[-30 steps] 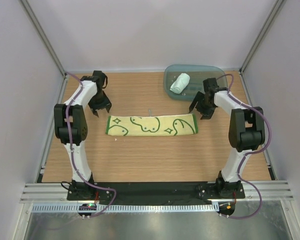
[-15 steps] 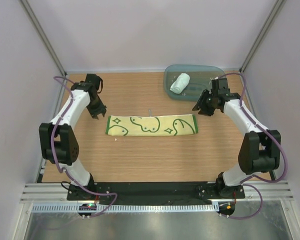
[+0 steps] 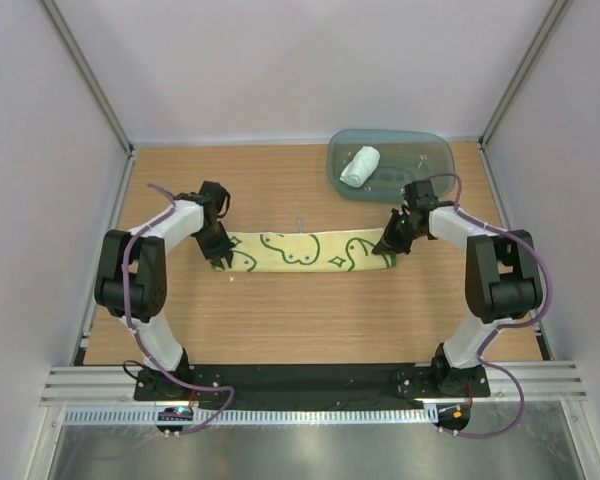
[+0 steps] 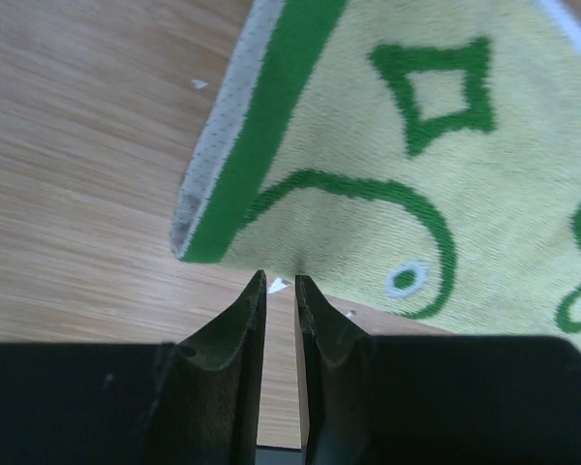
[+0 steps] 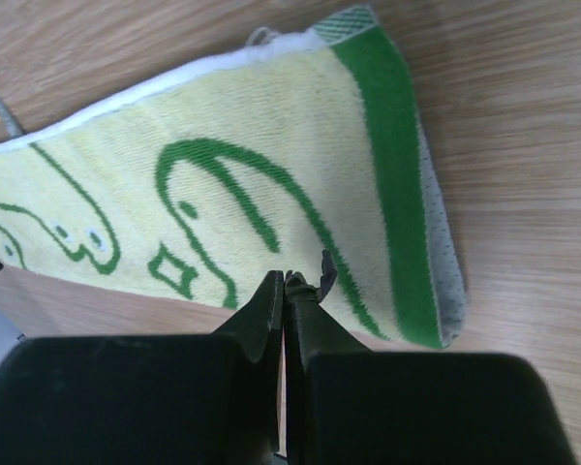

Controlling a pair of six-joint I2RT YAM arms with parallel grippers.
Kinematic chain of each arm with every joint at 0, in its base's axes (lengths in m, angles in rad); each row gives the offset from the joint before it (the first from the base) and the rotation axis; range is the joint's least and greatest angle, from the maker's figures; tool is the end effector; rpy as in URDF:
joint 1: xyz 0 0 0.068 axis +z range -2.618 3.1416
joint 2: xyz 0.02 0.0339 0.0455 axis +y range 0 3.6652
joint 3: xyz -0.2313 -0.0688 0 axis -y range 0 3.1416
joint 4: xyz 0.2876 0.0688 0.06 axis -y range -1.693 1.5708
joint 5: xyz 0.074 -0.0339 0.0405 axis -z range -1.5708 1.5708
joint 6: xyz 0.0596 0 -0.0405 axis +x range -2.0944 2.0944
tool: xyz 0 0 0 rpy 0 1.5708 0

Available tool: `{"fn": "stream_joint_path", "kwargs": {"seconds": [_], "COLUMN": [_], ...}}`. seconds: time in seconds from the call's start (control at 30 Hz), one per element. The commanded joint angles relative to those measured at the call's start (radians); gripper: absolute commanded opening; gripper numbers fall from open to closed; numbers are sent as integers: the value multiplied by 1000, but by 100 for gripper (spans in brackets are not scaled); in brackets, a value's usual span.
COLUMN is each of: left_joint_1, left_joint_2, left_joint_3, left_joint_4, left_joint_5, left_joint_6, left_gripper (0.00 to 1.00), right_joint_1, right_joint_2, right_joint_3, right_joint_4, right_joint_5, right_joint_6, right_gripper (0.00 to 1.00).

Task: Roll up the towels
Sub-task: Fold the towel

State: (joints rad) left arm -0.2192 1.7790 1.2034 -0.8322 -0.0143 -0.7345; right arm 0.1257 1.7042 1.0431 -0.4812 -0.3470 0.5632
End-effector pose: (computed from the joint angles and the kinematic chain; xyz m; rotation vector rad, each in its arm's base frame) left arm 0.3549 -0.0782 0.1018 -0.7633 2.8897 -0.0931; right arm 0.3632 0.0663 0.0952 0.4999 2.7372 0.6630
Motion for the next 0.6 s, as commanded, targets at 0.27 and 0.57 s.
{"fn": "stream_joint_path", "kwargs": {"seconds": [0.27, 0.57], "left_joint_1": [52, 61], "left_joint_2": [22, -13], "left_joint_3": [-145, -165], "left_joint_4": [88, 101], "left_joint_5": [-46, -16], "left_joint_6": [-25, -25], "left_gripper": [16, 13], "right_joint_1": [-38, -34], "right_joint_2": [63, 3], "right_joint_3": [-57, -31], "right_joint_4": [6, -37], "right_joint_5": [120, 131], "right_joint_6": [6, -26], "right_gripper": [1, 15]}}
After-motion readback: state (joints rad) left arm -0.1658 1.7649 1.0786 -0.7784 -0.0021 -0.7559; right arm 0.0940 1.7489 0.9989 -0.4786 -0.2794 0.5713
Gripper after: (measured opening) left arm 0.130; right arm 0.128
